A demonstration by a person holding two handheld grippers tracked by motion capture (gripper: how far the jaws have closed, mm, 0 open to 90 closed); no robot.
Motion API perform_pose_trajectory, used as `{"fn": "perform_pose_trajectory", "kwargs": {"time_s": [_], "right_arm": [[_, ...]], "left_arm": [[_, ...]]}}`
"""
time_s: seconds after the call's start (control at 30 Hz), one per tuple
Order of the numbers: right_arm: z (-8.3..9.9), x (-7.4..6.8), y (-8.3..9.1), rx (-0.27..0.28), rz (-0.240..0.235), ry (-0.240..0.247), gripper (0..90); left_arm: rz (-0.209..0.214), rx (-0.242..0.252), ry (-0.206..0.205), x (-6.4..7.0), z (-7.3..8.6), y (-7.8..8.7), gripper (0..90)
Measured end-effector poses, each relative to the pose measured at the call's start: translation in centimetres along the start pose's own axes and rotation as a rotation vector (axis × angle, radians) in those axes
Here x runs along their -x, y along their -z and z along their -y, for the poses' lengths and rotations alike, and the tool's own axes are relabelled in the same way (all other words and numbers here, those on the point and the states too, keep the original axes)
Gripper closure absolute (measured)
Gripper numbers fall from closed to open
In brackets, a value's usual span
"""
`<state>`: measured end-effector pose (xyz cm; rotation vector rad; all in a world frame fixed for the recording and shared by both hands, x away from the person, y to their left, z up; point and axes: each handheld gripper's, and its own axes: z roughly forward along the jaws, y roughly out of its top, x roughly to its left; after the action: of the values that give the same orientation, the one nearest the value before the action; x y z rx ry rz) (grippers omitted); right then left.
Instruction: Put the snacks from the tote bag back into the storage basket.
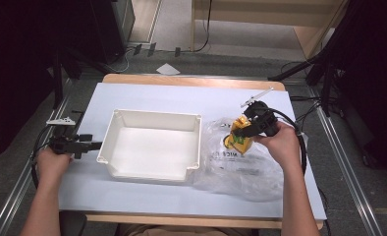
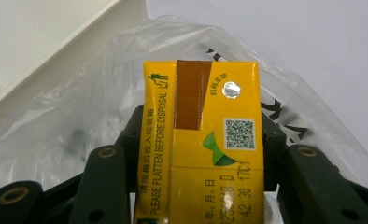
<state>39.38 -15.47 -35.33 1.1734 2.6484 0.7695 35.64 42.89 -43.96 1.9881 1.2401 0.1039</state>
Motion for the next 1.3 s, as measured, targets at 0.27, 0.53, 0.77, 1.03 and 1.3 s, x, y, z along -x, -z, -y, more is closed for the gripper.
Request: {"fn": "perform_pose_trajectory", "kwargs": {"time_s": [0.27, 0.53, 0.77, 1.03, 1.3], "right_arm": [[-1.0, -1.0, 0.2, 0.015, -0.007, 0.026, 53.1], [-1.8, -1.9, 0.6, 0.021, -0.011, 0.043, 53.1], [-2.5, -2.9, 1.1, 0.04, -0.013, 0.063, 53.1], [-3.3, -3.9, 1.2, 0.054, -0.025, 0.094, 53.1], [-4.3, -4.6, 1.1, 0.061, -0.032, 0.115, 53.1]], "left_arm": [[-0.003, 0.0, 0.0, 0.0, 0.0, 0.0, 20.8], [-0.004, -0.001, -0.002, 0.0, 0.0, 0.0, 20.7], [-0.003, -0.002, -0.001, 0.1, 0.0, -0.1, 20.7], [-0.003, 0.0, 0.0, 0.1, 0.0, -0.1, 20.8], [-0.004, -0.001, 0.001, 0.2, 0.0, -0.1, 20.8]]}}
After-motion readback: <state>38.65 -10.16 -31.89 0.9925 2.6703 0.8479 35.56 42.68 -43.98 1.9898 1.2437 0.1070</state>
